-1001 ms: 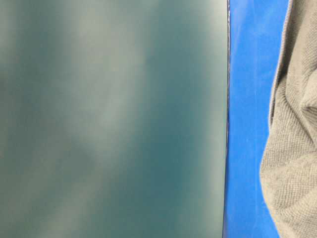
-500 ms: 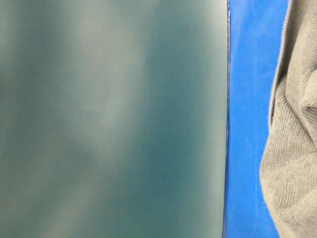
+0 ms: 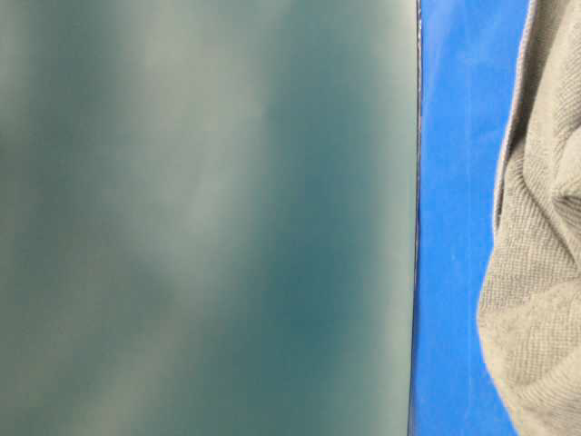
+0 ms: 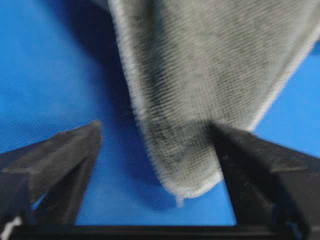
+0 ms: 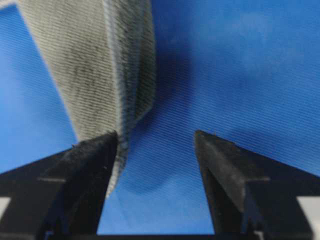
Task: Fold a large towel.
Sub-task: 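Move both grippers in and pinch opposite corners of the grey towel, then lift the towel with both grippers and shake it out in the air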
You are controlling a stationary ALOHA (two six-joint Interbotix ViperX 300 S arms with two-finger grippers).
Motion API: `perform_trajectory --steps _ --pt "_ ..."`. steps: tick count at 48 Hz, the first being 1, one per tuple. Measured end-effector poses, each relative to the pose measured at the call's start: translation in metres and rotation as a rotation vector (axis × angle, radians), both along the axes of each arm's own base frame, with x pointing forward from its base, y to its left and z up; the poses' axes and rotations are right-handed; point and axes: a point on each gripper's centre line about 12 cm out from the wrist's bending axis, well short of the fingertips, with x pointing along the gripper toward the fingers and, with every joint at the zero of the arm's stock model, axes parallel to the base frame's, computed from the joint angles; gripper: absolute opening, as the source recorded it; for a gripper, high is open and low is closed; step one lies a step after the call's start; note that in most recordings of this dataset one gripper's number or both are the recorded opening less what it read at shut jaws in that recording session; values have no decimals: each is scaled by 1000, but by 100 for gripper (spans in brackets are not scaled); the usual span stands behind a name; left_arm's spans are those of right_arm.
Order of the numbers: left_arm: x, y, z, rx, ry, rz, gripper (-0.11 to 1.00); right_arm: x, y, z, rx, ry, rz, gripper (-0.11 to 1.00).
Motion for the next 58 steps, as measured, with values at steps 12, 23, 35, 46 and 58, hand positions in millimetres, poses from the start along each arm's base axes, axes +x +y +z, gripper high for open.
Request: perform_trajectory --steps 12,23,35,46,58 --pt "3 -1 -13 4 75 -1 52 9 3 -10 0 15 12 53" --pt "-1 -1 -14 12 174 -14 0 21 12 0 -2 -34 50 0" --pt "1 2 29 23 132 -23 1 27 15 42 -6 -112 71 0" --pt "-7 16 130 62 -44 -21 1 18 12 119 -53 -287 94 0" --pt "-30 20 231 177 -315 -74 1 -3 4 216 -179 -605 126 0"
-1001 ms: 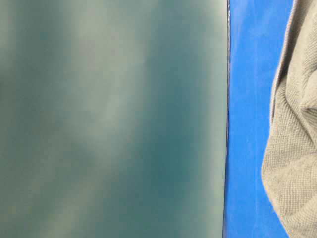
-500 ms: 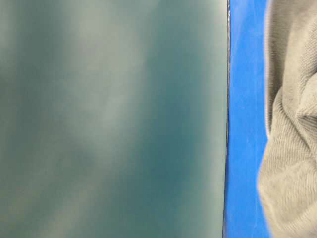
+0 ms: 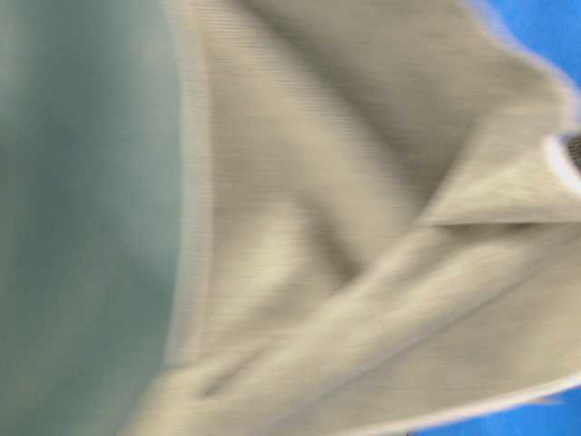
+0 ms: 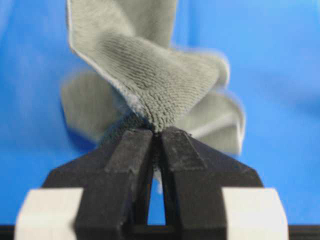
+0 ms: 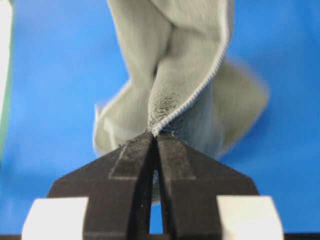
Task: Fold a large towel.
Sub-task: 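Lift the towel with both grippers and shake it out in the air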
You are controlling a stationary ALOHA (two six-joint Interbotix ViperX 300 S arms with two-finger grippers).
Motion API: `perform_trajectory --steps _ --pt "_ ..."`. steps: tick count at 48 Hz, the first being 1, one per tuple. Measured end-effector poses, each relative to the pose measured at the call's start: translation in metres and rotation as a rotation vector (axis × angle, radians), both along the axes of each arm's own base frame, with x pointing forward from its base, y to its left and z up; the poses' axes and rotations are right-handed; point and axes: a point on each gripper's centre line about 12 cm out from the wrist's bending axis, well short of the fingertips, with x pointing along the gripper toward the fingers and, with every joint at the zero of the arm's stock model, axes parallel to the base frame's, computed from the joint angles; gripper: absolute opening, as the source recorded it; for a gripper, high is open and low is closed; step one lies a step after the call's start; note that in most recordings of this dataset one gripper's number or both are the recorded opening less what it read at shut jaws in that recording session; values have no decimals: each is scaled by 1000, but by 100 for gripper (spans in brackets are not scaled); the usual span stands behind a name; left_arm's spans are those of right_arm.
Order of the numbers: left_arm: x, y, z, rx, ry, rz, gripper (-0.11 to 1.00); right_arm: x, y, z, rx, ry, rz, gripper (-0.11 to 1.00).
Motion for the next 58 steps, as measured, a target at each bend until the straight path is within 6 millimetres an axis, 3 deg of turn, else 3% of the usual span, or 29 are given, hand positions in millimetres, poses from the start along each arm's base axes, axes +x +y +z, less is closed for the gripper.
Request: perform_trajectory --steps 5,10,23,27,31,35,41,50,58 --pt "-6 13 33 105 -83 13 1 -9 -12 27 -94 -67 -41 0" --pt "-9 37 56 219 -125 78 1 -17 -40 50 -196 -93 -165 0" --pt "-20 129 104 433 -199 421 1 -52 -134 94 -421 -40 -640 0" --pt "-21 144 114 449 -216 477 1 -60 -154 105 -453 -33 -735 0" --pt "-19 148 124 446 -240 491 1 -64 -161 117 -472 -64 -769 0" --pt "-17 141 134 427 -260 472 1 -65 -159 128 -466 -111 -764 0" --pt "-18 110 143 371 -281 378 1 -61 -137 138 -372 -200 -683 0" --pt "-32 42 151 126 -330 170 1 -59 -79 154 -121 -310 -434 0" --pt "-50 5 160 -138 -362 67 1 -60 -36 167 66 -355 -205 0"
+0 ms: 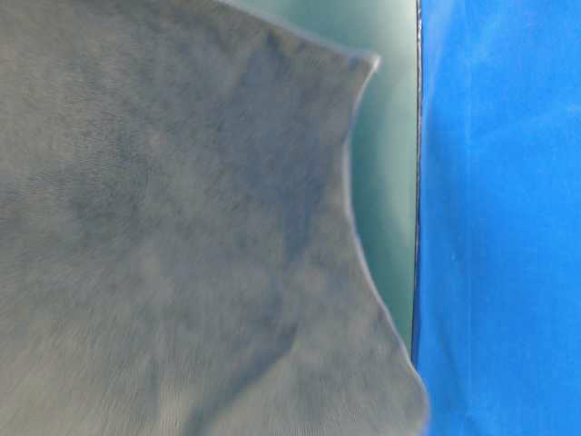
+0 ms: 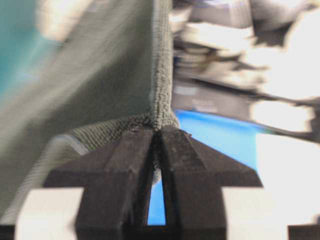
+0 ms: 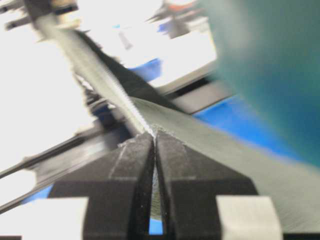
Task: Fold a large towel.
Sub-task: 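Lift the towel with both grippers and shake it out in the air, then lay the towel flat on the table, dragging it toward the robot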
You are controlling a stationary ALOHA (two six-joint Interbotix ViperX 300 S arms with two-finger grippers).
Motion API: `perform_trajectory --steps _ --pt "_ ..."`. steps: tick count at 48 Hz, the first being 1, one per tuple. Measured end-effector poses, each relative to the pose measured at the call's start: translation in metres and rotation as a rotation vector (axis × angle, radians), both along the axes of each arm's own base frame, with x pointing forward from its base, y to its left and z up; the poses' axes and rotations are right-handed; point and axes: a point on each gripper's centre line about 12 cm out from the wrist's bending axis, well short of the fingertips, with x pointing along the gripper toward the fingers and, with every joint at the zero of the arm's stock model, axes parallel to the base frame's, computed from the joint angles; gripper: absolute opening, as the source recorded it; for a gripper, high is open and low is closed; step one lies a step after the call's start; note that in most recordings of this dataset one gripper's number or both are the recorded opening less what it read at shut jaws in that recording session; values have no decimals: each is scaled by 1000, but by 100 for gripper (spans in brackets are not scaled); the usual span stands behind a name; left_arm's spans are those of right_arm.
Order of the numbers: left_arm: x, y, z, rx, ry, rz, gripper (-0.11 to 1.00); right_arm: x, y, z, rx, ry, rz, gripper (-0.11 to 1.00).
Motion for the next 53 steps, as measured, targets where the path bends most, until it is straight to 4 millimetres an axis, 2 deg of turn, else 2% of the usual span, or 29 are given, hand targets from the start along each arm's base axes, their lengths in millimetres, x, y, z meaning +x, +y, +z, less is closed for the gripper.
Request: perform_trajectory --steps 7,17,27,35,39,43,46,53 --pt "-3 -19 2 -139 1 -89 1 1 23 4 41 -21 145 0" --pt "-6 -36 4 -192 1 -180 1 6 47 7 36 -56 285 0" --pt "-13 -30 18 -186 -48 -156 1 4 48 15 15 -99 289 0" --pt "-14 -10 19 -181 -62 -42 1 4 44 14 -3 -89 264 0" --pt "-5 5 4 -181 -19 46 1 6 33 7 -20 -36 193 0" --pt "9 22 -20 -181 58 135 1 9 18 -8 -24 53 104 0" --pt "22 38 -47 -186 139 208 1 15 1 -30 0 177 -1 0" --pt "34 76 -103 -213 294 362 1 19 -46 -87 52 455 -250 0"
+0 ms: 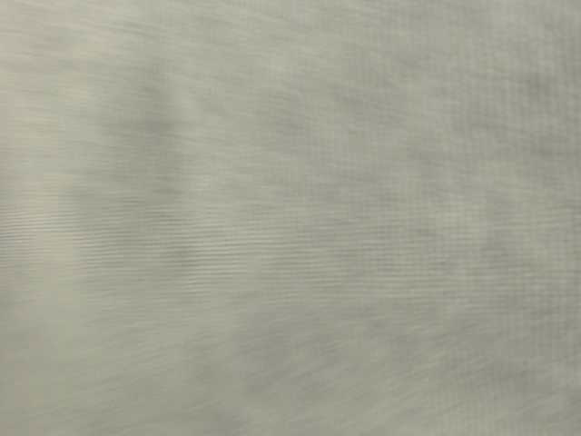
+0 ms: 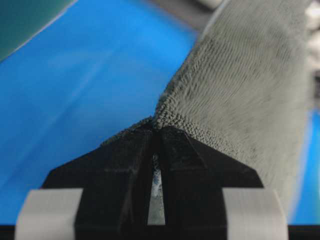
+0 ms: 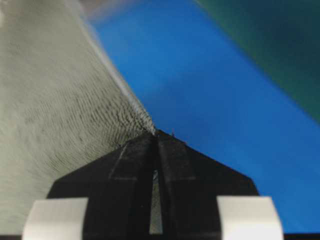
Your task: Fold a large towel.
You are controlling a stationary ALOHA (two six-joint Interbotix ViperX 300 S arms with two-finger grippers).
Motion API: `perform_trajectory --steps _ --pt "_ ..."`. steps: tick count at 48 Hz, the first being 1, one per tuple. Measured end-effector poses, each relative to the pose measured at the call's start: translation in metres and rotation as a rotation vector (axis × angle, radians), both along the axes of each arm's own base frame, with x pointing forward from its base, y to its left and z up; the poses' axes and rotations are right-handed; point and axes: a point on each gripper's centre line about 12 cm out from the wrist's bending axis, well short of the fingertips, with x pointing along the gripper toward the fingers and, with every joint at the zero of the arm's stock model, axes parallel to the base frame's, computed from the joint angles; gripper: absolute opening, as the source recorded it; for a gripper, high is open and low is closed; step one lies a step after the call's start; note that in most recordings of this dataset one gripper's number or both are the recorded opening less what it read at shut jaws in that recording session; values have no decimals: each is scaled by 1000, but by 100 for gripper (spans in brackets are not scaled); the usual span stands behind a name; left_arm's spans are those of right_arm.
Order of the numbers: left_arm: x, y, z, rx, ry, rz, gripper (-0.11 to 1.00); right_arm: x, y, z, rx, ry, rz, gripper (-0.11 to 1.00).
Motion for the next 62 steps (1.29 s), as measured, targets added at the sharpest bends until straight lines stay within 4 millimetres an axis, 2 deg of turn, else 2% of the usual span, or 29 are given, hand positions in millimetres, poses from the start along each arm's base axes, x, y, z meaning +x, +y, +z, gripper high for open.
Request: perform_trajectory --steps 7,11,14,21,27,32,36,39,47,53,62 --pt "3 38 -47 7 149 102 1 1 -45 -51 -18 193 -184 0" --pt "6 60 -60 54 200 130 1 -1 -69 -71 -50 267 -260 0" --pt "8 75 -67 88 238 142 1 -2 -83 -76 -81 284 -298 0" --pt "16 109 -70 178 295 156 1 -4 -110 -78 -151 278 -353 0" --pt "23 123 -72 203 333 145 1 -6 -119 -79 -176 260 -371 0" --pt "25 123 -76 190 354 135 1 -9 -119 -85 -163 275 -376 0" --pt "26 114 -77 177 374 104 1 -12 -111 -93 -125 292 -372 0" --pt "27 100 -83 160 402 58 1 -13 -100 -100 -89 306 -349 0" --pt "31 37 -107 136 450 -132 1 -15 -46 -127 44 375 -202 0" --pt "33 -9 -140 104 481 -266 1 -15 -3 -155 133 440 -42 0" --pt "36 -64 -191 55 471 -401 1 -9 37 -189 235 478 114 0"
